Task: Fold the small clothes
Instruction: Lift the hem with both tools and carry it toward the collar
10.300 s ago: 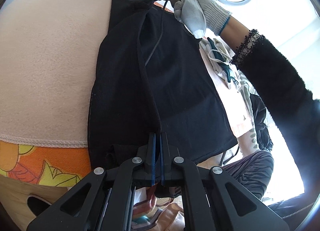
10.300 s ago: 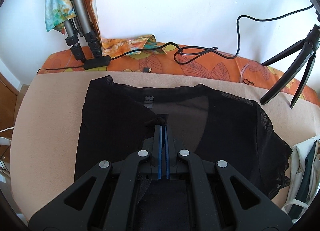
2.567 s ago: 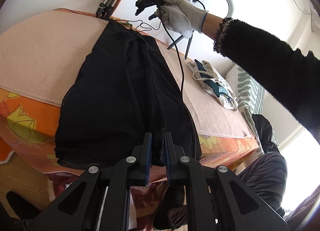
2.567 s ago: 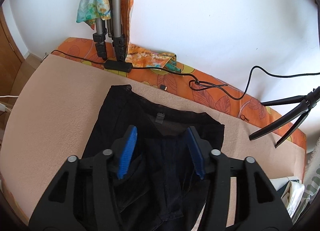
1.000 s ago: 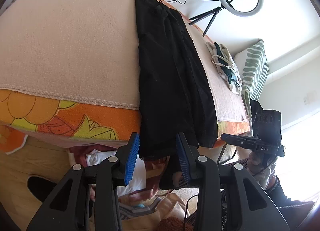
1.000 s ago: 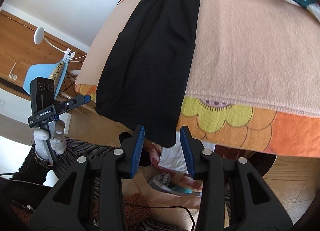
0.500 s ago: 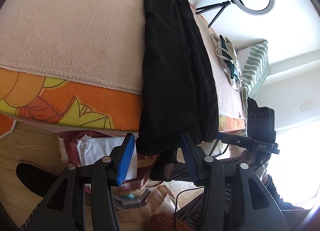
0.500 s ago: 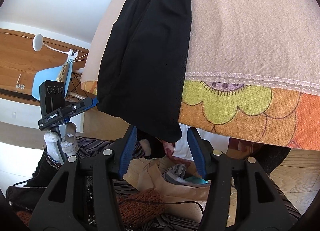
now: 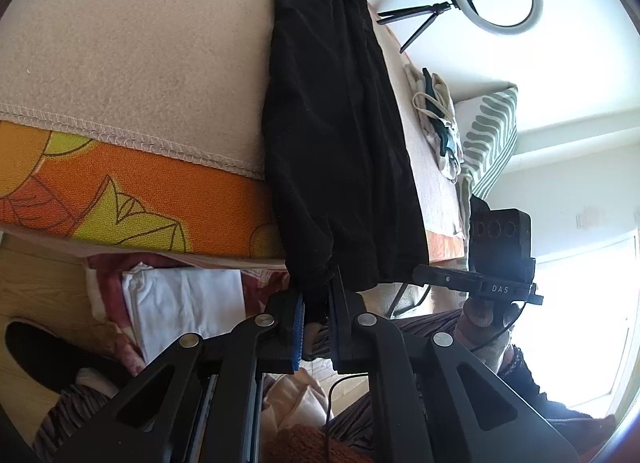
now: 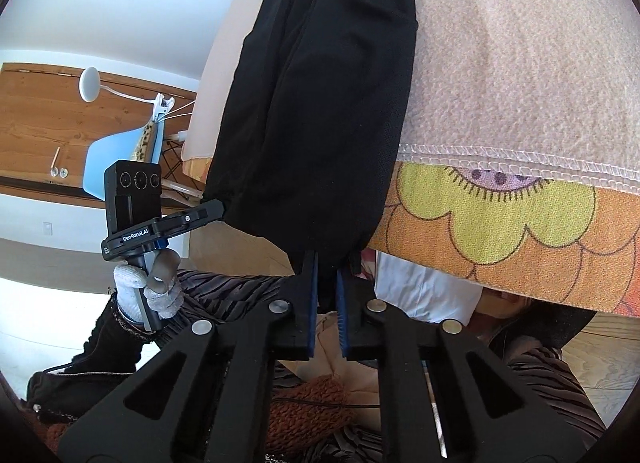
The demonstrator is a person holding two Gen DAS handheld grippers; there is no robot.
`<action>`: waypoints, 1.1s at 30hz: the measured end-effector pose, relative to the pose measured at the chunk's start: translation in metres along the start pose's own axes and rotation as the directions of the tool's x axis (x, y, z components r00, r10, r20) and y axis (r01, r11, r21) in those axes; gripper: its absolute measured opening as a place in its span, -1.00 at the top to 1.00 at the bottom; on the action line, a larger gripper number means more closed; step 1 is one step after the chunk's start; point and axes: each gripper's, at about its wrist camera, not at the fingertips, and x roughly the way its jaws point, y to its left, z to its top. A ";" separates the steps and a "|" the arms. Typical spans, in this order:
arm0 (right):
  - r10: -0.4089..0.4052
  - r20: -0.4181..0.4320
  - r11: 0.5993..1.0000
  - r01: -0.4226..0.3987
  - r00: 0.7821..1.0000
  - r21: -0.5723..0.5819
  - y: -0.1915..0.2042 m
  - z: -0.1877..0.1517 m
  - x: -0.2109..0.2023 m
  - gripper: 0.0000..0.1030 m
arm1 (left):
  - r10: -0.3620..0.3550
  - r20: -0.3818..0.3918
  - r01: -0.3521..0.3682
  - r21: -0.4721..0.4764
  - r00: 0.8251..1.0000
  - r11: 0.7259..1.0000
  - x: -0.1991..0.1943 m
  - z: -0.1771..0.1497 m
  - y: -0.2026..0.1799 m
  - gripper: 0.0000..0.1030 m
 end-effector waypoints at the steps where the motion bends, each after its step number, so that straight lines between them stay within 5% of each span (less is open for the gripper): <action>1: 0.008 0.012 1.000 -0.008 1.000 -0.013 0.003 0.000 -0.002 0.86 | -0.013 0.008 0.013 0.009 1.000 1.000 -0.002 0.000 -0.003 0.87; 8: 0.030 0.090 0.999 -0.027 0.996 -0.030 0.012 0.006 -0.014 0.89 | -0.078 0.077 0.077 0.017 0.994 0.997 -0.016 0.001 -0.015 0.88; 19: 0.036 0.164 0.993 -0.017 0.986 -0.113 0.038 0.033 -0.032 0.89 | -0.069 0.145 0.057 0.088 0.987 0.995 -0.025 0.030 -0.038 0.88; 33: 0.029 0.234 0.999 -0.022 0.972 -0.032 0.008 0.108 -0.037 0.89 | 0.011 0.197 -0.027 0.082 0.980 0.996 -0.001 0.095 -0.042 0.88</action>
